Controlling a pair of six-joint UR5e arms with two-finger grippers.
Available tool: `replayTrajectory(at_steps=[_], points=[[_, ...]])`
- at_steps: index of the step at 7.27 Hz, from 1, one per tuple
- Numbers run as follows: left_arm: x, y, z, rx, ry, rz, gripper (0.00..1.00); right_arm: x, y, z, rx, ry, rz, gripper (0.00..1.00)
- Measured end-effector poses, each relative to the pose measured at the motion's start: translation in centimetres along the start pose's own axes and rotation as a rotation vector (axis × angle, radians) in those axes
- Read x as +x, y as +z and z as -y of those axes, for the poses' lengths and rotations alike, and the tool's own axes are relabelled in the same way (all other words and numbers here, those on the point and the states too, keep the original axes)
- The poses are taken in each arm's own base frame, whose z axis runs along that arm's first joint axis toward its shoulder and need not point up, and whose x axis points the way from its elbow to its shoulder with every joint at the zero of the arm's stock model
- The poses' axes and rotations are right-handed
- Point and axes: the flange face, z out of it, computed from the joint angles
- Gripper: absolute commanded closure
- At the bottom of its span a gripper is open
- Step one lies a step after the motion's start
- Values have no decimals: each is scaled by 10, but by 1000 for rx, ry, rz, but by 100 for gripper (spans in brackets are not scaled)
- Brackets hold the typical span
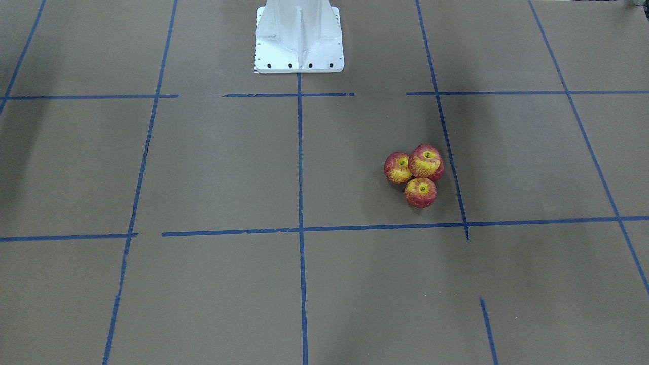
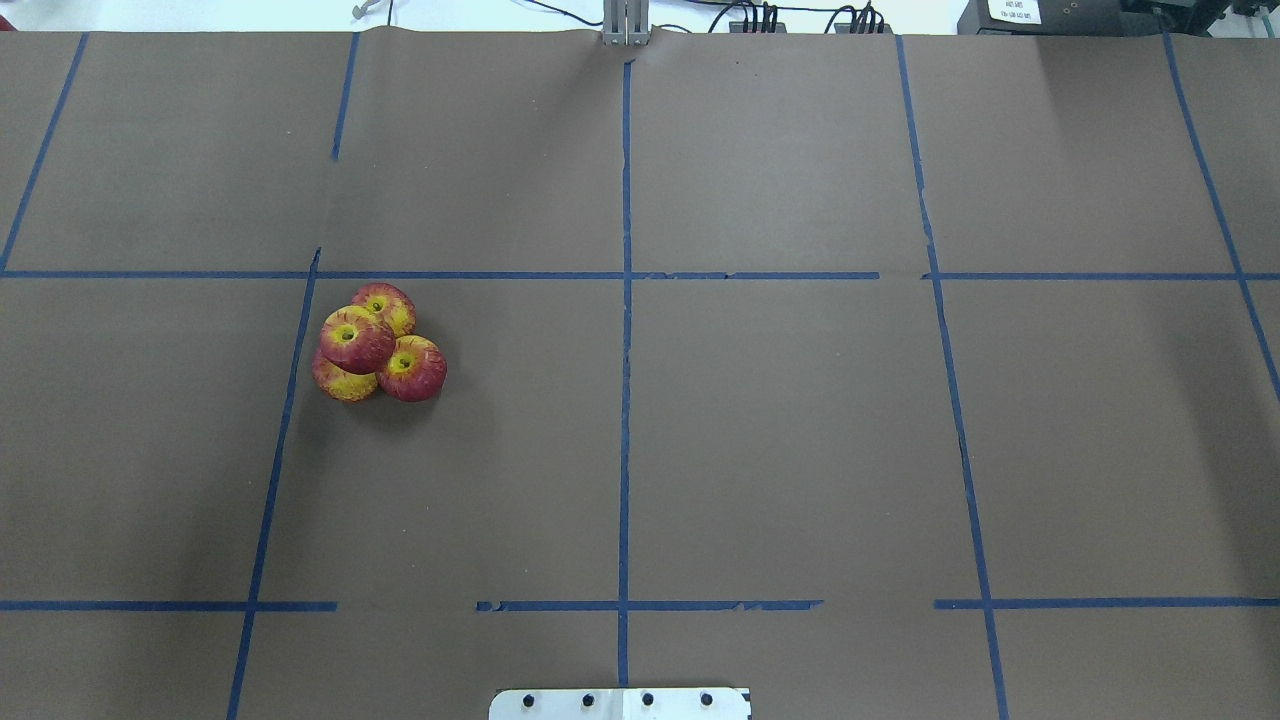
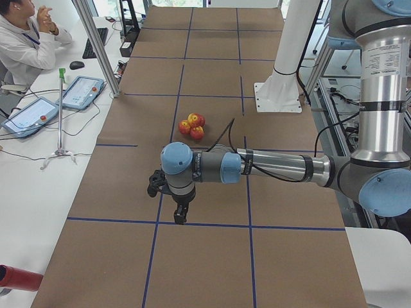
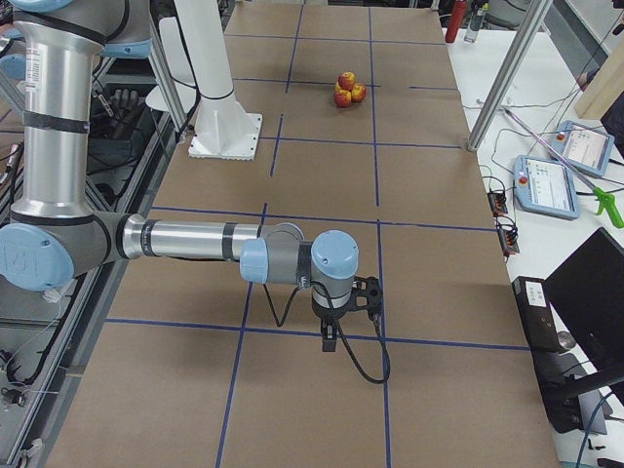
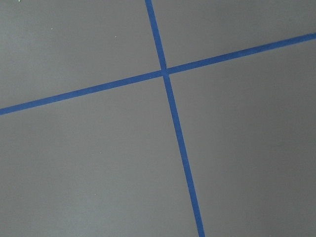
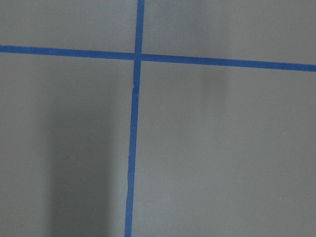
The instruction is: Stack apples
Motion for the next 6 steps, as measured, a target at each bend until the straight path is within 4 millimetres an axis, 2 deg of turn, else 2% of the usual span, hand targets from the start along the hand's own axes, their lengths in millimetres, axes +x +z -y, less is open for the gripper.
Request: replayTrajectory(at_steps=[3,6], points=[[-1,0,0,2,-26,-7,0,0,0,0,0,0,0,0],[6,-11,2,23,-13,-5,0,0,0,0,0,1,0,0]])
